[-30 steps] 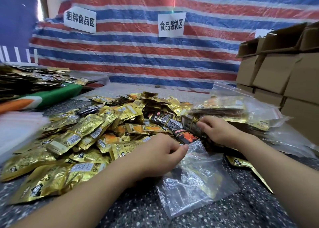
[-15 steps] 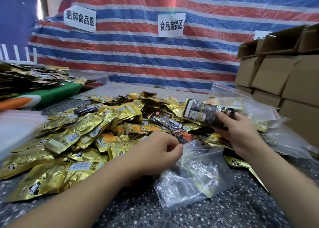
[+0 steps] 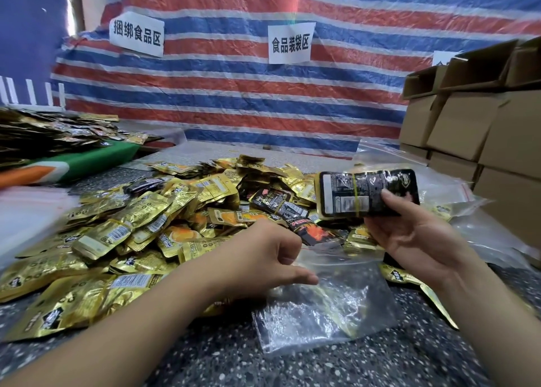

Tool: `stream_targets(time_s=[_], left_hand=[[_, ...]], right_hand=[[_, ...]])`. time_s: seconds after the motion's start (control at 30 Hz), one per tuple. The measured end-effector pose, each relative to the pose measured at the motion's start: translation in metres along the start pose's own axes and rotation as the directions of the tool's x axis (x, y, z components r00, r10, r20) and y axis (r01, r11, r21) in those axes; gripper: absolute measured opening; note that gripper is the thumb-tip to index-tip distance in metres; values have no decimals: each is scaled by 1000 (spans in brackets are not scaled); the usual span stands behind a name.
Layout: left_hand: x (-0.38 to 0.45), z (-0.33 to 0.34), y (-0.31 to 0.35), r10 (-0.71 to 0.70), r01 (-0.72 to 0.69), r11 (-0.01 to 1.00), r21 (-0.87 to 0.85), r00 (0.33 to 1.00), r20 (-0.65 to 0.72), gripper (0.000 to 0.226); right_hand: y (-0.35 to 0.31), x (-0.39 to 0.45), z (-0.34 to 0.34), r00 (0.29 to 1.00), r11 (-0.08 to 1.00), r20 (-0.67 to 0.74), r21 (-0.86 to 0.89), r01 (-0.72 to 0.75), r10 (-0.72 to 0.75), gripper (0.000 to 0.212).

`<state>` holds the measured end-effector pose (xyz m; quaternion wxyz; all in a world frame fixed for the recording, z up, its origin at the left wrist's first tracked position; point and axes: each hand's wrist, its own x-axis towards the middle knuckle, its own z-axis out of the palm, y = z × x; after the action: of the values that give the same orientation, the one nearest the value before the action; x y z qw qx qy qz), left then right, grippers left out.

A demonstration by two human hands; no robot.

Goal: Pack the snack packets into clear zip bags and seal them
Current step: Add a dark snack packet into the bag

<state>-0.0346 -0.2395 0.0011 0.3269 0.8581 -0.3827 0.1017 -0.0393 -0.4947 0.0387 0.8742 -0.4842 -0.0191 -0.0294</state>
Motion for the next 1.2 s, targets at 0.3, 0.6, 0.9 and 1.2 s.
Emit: stream_targets(time_s=[0.3, 0.6, 0.9, 1.2], left_hand=[[1, 2, -3, 29, -30, 999, -28, 999, -25, 54], [2, 3, -6, 13, -15, 999, -45, 999, -40, 55], [4, 1, -5, -29, 25, 997, -71, 998, -54, 45], [6, -1, 1, -61, 45, 990, -136, 991, -118, 32]], right_hand=[[10, -4, 5, 959, 928, 223, -288, 238, -177, 35], [14, -10, 9, 919, 755, 310, -534, 380, -244, 21], [15, -16, 14, 856, 716, 389, -482, 504, -341, 35], [19, -17, 12, 867, 565, 465, -673, 478, -180, 18]])
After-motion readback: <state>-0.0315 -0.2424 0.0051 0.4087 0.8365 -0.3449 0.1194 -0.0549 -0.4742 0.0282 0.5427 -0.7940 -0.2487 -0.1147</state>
